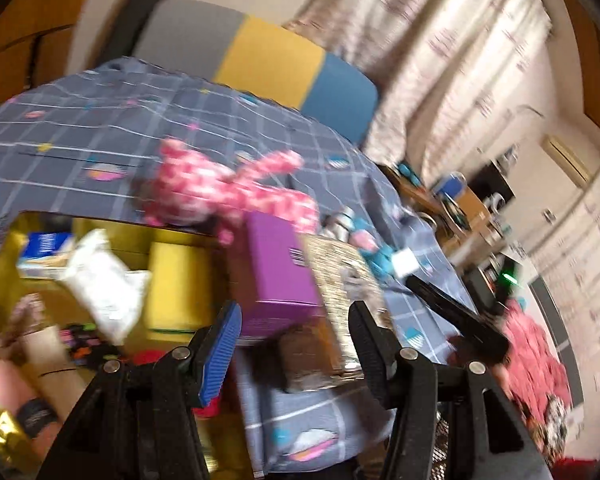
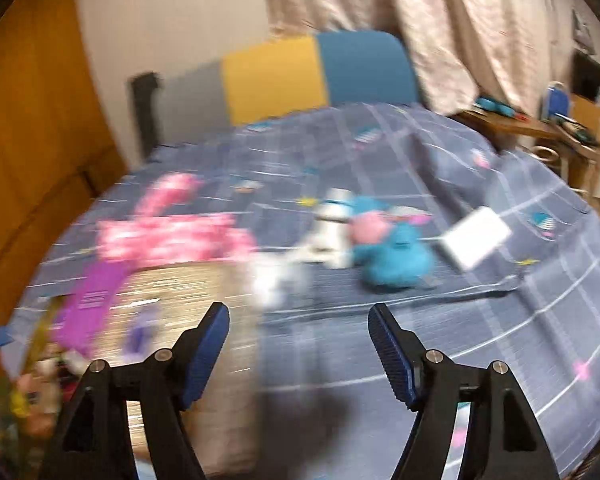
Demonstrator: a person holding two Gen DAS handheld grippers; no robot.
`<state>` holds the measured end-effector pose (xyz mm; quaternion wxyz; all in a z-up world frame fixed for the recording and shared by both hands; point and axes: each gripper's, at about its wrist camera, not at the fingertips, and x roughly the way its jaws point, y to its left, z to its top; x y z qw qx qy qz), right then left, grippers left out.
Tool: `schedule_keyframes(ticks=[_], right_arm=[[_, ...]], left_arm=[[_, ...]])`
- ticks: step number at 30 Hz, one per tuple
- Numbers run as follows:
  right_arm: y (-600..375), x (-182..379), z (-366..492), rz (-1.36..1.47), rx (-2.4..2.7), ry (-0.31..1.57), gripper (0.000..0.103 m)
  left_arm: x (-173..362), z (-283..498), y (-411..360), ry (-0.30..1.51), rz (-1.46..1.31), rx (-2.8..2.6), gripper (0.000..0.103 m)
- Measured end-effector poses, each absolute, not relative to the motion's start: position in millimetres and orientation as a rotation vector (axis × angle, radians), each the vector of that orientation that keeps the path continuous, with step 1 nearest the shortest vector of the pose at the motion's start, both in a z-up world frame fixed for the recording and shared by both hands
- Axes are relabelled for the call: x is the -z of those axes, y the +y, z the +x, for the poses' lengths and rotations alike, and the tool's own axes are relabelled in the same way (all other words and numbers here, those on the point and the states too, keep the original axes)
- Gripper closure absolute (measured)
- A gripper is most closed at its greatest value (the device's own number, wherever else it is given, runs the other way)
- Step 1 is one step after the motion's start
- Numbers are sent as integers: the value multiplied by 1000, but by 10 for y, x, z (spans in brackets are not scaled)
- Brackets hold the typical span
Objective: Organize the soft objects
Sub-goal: 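Move both tools back to the remaining plush toys, then grasp the blue plush elephant with right tool while left tool grasps white knit toy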
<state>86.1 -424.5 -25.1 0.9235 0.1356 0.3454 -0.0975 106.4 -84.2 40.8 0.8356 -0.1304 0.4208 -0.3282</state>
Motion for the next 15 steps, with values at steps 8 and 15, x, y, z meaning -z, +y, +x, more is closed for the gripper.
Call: schedule_keyframes(ticks=[8, 15], right_arm=[[-5097, 623, 1580, 222, 262, 806, 15], [-5275, 1003, 2022, 186, 250, 897, 19]], left_arm=[[-514, 1177, -1523, 948, -214, 769, 47], [-612, 1354, -2113, 974, -138, 807, 46]])
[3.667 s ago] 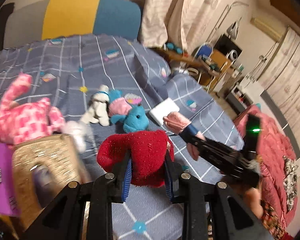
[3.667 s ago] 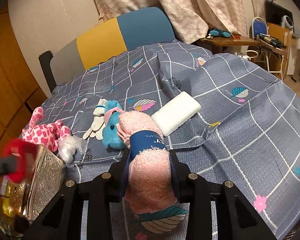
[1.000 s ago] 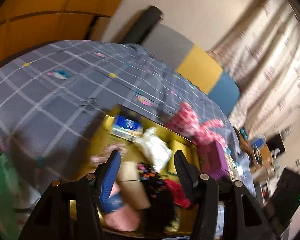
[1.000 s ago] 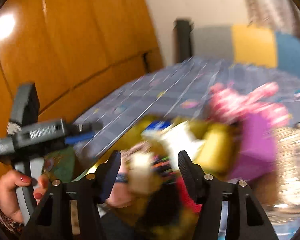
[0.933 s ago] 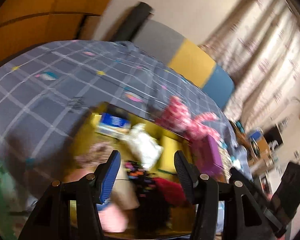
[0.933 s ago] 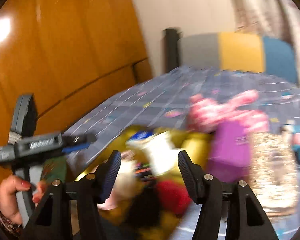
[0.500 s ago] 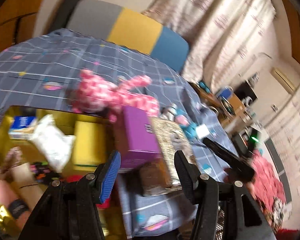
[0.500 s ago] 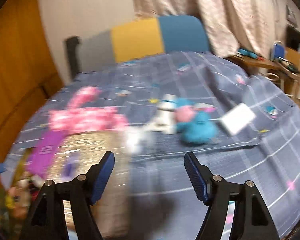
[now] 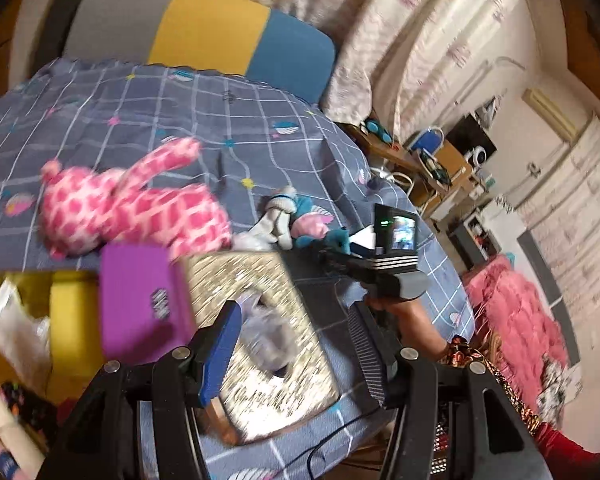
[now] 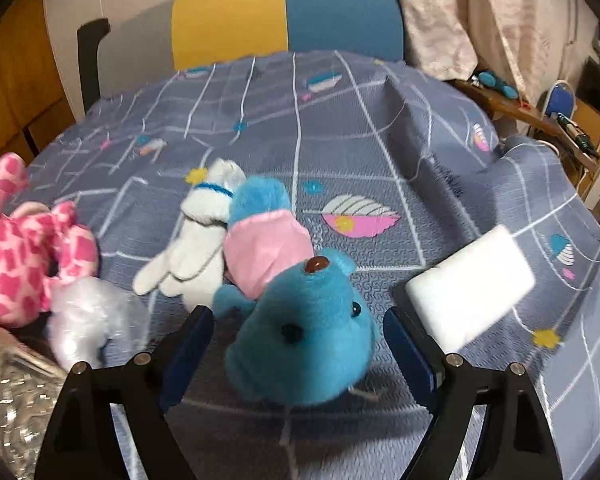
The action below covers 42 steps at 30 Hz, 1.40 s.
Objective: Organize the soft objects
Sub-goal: 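Grasp the blue plush elephant with right tool while left tool grasps white knit toy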
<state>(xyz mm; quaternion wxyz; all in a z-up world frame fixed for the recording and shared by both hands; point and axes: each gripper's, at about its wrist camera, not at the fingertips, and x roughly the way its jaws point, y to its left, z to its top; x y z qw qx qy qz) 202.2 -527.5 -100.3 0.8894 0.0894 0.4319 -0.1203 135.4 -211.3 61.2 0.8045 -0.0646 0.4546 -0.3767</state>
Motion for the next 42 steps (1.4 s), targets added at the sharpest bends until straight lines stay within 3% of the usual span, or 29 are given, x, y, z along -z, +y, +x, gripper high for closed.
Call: schedule_keyframes(ticks=[1, 5, 11, 17, 33, 34, 37, 38, 42], right_arm=[[-5283, 1040, 2040, 181, 246, 912, 35], [-5282, 1023, 1964, 139, 220, 923, 46], [-5555, 674, 1377, 241, 253, 835, 48], [-5823, 642, 813, 369, 258, 794, 47], [-5736, 650, 923, 423, 181, 821, 47], [-5748, 654, 918, 434, 182, 822, 47], [-5773, 657, 908, 447, 195, 818, 47], [-5775, 654, 911, 445, 199, 816, 47], [-5789, 652, 899, 446, 209, 809, 47]], left_arm=[[-627, 1382, -2241, 979, -122, 819, 46], [-644, 1489, -2696, 1011, -82, 850, 46], [-564, 1716, -3449, 1054, -26, 855, 44], [-100, 2224, -4171, 1162, 26, 720, 41], [1006, 3164, -4746, 1261, 196, 444, 38], [1025, 3166, -4752, 1255, 215, 437, 40], [1026, 3169, -4732, 1233, 265, 405, 70], [1008, 3173, -4718, 1237, 261, 420, 76], [820, 3118, -4628, 1214, 228, 456, 82]])
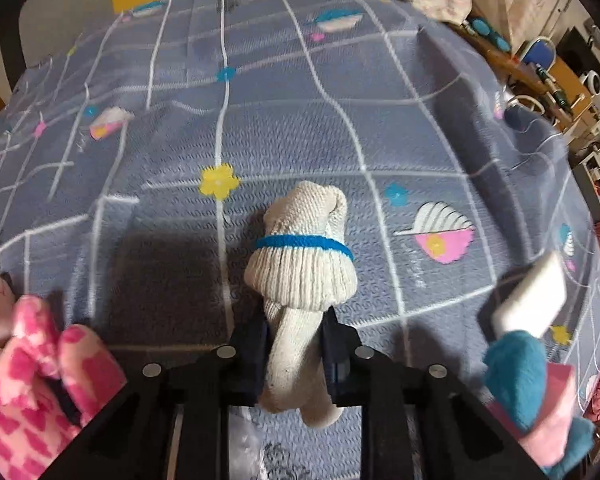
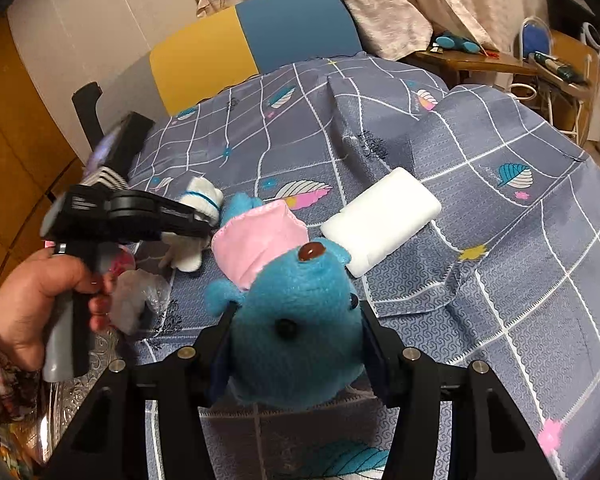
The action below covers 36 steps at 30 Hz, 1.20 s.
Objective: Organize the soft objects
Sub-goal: 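Grasp the blue plush elephant with right tool while left tool grasps white knit toy, then carry both to the tray, drop white knit toy with left tool while right drops elephant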
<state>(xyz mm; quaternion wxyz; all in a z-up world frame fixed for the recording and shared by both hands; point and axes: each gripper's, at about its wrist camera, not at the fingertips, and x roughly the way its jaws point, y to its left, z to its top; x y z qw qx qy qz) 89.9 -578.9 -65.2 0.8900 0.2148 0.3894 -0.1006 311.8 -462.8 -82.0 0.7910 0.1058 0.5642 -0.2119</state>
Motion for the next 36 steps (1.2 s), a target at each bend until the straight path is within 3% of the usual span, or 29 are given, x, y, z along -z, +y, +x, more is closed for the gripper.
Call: schedule_keyframes(ticks=[12, 22, 28, 36], right_arm=[[-5693, 567, 829, 389, 239, 760, 47], [-5175, 234, 445, 334, 232, 638, 47], [-4705, -101, 190, 305, 185, 548, 47], [-3892, -495, 81, 258, 42, 492, 47]], left_arm=[[-385, 2321, -4117, 1028, 16, 732, 82], [-1108, 1351, -2818, 835, -80, 841, 82], [-1210, 1034, -1916, 780, -115, 780, 82], [-729, 1081, -717, 852, -183, 565, 82]])
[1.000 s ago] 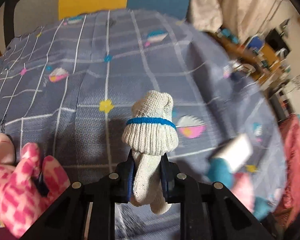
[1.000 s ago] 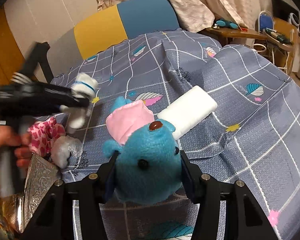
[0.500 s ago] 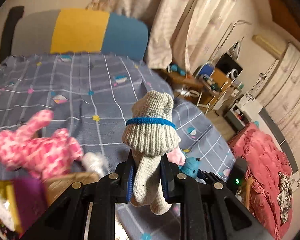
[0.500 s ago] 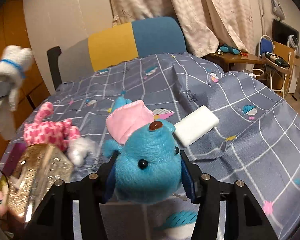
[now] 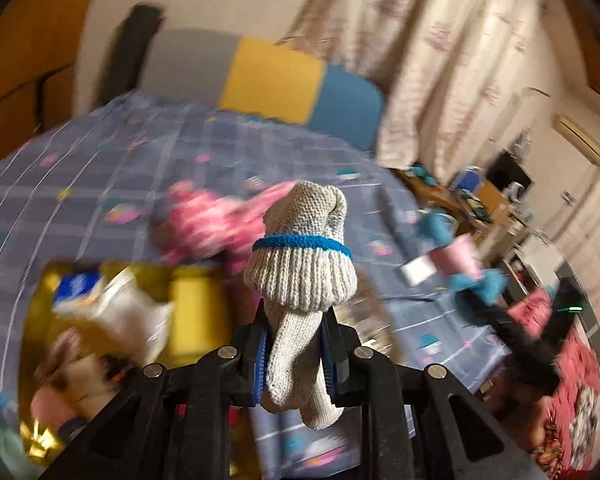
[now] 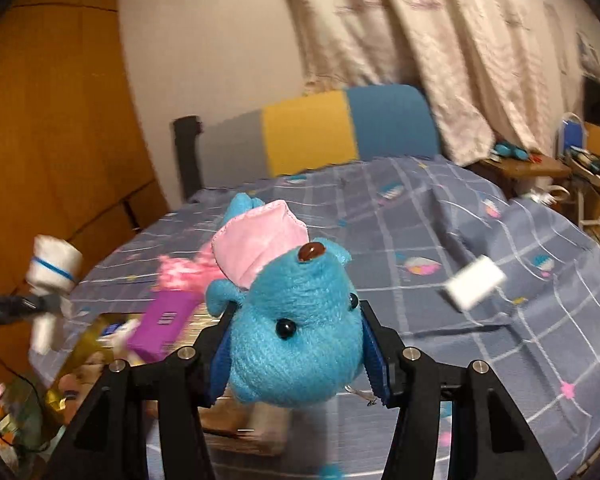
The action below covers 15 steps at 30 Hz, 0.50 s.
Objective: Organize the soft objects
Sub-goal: 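Carry both to the tray, drop white knit toy with left tool while right drops elephant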
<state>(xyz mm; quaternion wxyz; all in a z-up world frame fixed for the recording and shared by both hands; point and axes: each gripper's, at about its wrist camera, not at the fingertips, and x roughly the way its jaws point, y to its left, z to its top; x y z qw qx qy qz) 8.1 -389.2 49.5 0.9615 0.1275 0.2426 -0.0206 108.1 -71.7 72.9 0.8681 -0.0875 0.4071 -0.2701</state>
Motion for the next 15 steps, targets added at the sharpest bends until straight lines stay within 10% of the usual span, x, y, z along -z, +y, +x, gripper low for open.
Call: schedule_keyframes(ticks=[15], right_arm=[[-2029, -338, 394, 147, -275, 635, 46]], left_arm=[[500, 1859, 698, 1051, -307, 202, 74]])
